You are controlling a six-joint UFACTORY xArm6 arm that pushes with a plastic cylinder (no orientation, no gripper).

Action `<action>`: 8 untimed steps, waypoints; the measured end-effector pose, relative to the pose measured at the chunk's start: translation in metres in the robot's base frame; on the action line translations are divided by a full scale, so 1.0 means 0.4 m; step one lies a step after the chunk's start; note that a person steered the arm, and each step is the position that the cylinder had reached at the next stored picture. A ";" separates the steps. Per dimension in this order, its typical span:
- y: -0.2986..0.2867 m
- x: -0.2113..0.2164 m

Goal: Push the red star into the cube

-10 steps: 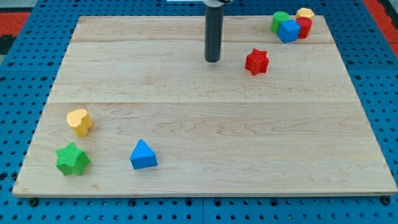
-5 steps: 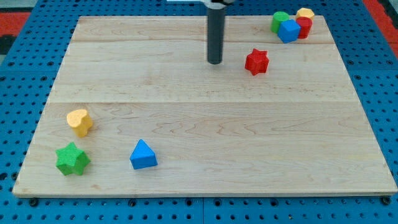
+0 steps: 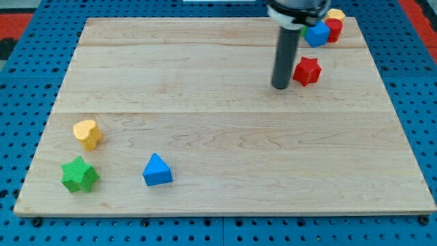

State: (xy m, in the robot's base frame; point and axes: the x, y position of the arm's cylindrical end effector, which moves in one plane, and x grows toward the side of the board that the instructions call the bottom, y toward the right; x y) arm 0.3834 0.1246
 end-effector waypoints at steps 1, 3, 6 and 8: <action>0.143 -0.066; 0.173 -0.117; 0.173 -0.188; 0.025 -0.167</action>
